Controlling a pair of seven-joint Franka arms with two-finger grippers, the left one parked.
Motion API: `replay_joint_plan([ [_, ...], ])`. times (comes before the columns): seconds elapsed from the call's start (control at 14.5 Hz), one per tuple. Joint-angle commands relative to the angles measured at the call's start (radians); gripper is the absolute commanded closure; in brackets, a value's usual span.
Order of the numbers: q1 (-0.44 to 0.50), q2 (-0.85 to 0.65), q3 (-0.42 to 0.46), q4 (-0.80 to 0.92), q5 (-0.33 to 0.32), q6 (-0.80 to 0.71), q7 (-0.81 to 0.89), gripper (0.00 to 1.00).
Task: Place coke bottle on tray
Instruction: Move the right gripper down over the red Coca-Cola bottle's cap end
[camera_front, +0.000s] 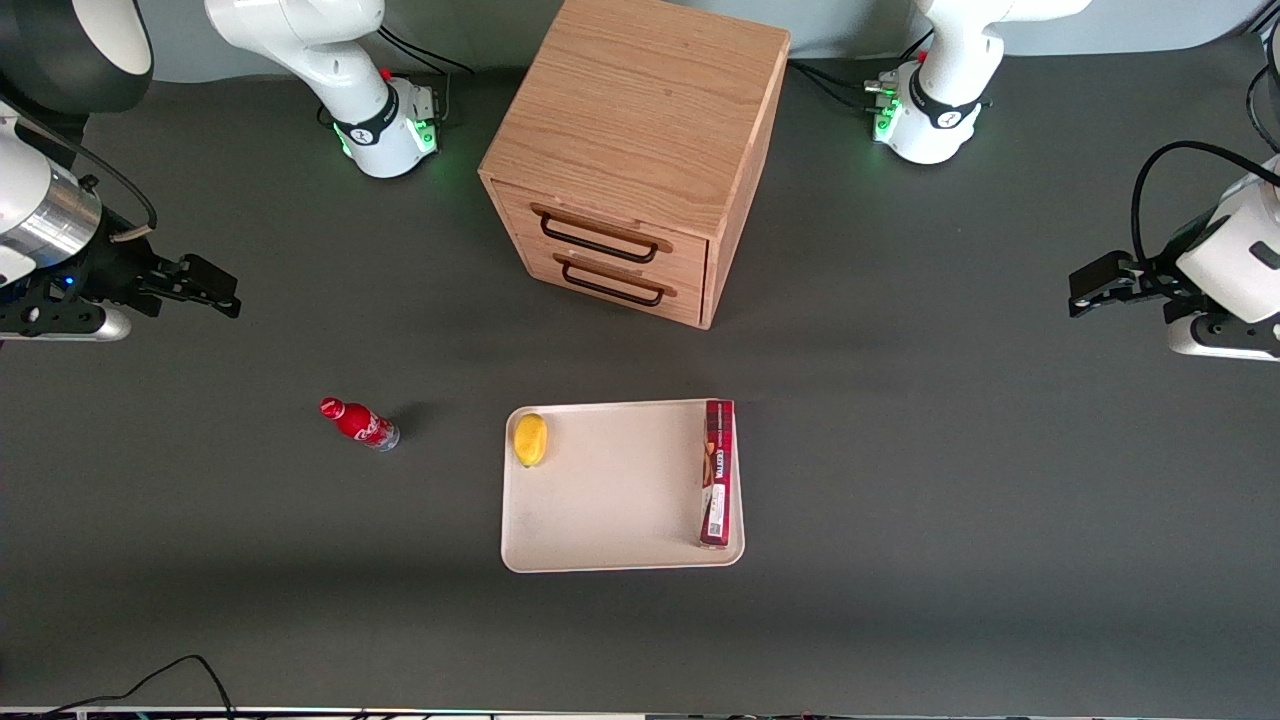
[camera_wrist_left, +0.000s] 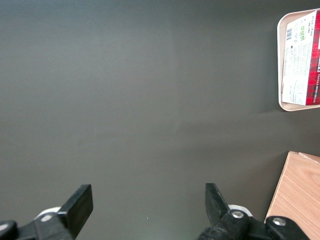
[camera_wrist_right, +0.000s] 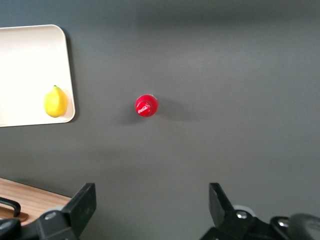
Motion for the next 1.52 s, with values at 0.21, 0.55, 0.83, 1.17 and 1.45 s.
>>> replay_joint_plan([
  [0.21, -0.050, 0.062, 0.067, 0.069, 0.020, -0.030, 0.034, 0.00],
  [0.55, -0.064, 0.142, 0.069, 0.047, 0.020, -0.001, 0.026, 0.00],
  [0.83, -0.070, 0.146, 0.067, -0.087, 0.021, 0.158, 0.005, 0.00],
  [1.17, -0.067, 0.131, 0.069, -0.273, 0.021, 0.392, 0.007, 0.00],
  [1.45, -0.061, 0.137, 0.069, -0.391, 0.020, 0.584, 0.008, 0.01],
])
